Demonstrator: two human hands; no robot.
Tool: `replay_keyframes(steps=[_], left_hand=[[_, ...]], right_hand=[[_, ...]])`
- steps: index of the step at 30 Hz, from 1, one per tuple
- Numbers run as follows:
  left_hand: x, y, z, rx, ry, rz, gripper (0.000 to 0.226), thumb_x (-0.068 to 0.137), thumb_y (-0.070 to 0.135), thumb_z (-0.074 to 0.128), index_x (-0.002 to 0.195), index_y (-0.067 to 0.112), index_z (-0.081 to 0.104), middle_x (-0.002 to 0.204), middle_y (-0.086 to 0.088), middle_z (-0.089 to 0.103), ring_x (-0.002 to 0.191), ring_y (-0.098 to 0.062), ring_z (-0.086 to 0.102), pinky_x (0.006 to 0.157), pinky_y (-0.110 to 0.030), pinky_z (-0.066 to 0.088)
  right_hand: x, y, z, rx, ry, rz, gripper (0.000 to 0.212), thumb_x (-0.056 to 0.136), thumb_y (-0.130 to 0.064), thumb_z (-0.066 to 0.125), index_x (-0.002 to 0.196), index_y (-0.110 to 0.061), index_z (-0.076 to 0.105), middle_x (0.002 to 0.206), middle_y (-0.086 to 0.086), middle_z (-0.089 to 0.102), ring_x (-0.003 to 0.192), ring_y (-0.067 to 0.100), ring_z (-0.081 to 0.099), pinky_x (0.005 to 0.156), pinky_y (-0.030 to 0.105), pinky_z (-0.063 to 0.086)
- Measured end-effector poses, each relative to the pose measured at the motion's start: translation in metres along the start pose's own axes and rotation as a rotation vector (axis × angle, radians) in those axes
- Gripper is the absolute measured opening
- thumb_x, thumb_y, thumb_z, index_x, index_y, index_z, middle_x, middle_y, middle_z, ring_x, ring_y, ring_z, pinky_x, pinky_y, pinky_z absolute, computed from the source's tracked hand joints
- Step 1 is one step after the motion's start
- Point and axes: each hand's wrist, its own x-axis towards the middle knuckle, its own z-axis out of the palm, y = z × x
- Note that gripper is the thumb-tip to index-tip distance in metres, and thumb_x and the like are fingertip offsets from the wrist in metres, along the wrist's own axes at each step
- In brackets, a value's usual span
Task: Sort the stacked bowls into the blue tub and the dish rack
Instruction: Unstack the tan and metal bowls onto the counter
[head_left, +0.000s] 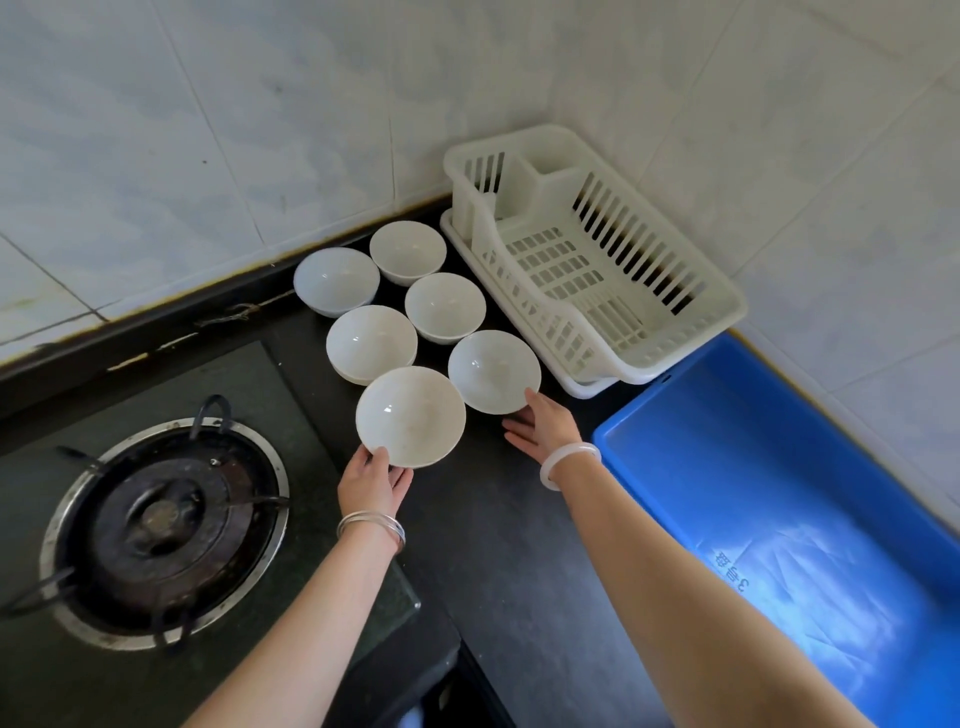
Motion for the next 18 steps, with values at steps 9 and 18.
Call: replay_keyframes(steps=[9, 18], left_hand=[[-0.049, -0.039, 0.004, 0.25, -0.172, -0.063, 0.041, 0.094, 0.009, 0.046, 0.134, 0.002, 0.043, 0.128, -0.014, 0.054, 0.121, -0.029, 0.052, 0.101, -0.036, 0.045], [-0.149, -0.117, 0.047, 0.819, -0.747, -0.072, 0.029, 0.091, 0.008, 0.051, 0.12, 0.004, 0.057, 0.107, -0.009, 0.063, 0.094, -0.018, 0.064, 0.084, -0.022, 0.051]], right_hand=[[-0.055, 0.02, -0.059, -0.175, 0.059, -0.193, 0.033, 0.097, -0.03, 0.047, 0.127, -0.016, 0.053, 0.119, 0.006, 0.063, 0.097, 0.022, 0.064, 0.077, 0.029, 0.053], [-0.181, 0.072, -0.214, -0.427, 0.487, -0.417, 0.019, 0.094, -0.022, 0.048, 0.101, -0.017, 0.065, 0.088, 0.002, 0.069, 0.069, 0.016, 0.064, 0.075, 0.034, 0.053]])
